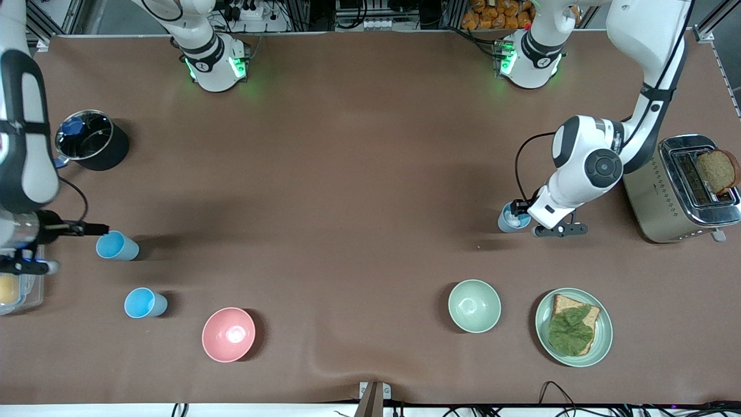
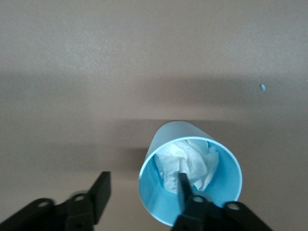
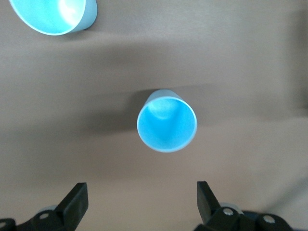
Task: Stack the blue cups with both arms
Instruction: 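Carry the tissue cup with the left gripper while the right gripper lifts its cup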
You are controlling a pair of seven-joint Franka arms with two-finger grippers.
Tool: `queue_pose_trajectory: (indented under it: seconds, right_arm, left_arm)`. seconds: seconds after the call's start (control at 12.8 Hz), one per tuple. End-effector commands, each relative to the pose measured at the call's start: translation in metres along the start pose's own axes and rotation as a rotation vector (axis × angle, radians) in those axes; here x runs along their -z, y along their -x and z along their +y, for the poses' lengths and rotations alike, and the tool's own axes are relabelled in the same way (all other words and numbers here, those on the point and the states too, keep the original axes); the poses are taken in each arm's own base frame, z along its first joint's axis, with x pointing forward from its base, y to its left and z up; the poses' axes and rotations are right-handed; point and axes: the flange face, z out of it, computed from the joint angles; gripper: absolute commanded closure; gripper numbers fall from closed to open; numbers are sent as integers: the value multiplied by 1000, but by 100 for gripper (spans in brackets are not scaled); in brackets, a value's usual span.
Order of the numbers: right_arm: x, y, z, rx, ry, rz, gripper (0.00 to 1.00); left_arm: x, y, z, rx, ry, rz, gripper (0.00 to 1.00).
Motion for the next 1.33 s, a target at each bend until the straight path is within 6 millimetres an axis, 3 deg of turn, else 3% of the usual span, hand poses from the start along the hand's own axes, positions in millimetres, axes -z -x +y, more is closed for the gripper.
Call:
queue_pose_trajectory:
  seconds: [0.0,0.08,0.23,0.39,0.55,0.7,0.78,0.86,0.94,1.09,1.25]
  right_arm:
    - [-17,-19,-23,46,15,9,0]
    - [-36,-23,-17,50,8,-13,0]
    - [-47,-28,-10,45,5,0,0]
    - [-60,-37,-12,51,9,31,0]
    - [-85,-43,-10,68,4,27,0]
    - [-104,-39,-5,73,-1,29,0]
    - [-112,-39,-2,72,0,52,11]
    - [-115,-39,-1,82,1,65,67]
    - [-112,-39,-1,98,2,68,100]
    - [-108,-38,-4,108,6,72,100]
    - [-104,-37,-3,138,17,68,100]
  left_arm:
    - [-4,-3,4,2,21,2,100]
    - [-1,-6,4,5,23,9,100]
    - [11,-11,16,0,33,34,100]
    - [32,-15,51,-2,59,69,100]
    - [58,-11,107,33,104,90,100]
    - [75,10,184,82,141,82,100]
    - [79,24,227,108,157,80,100]
    - [74,44,272,124,159,60,100]
    - [72,62,316,155,164,41,100]
    - [69,87,381,218,184,7,100]
    - [52,125,442,234,199,-26,100]
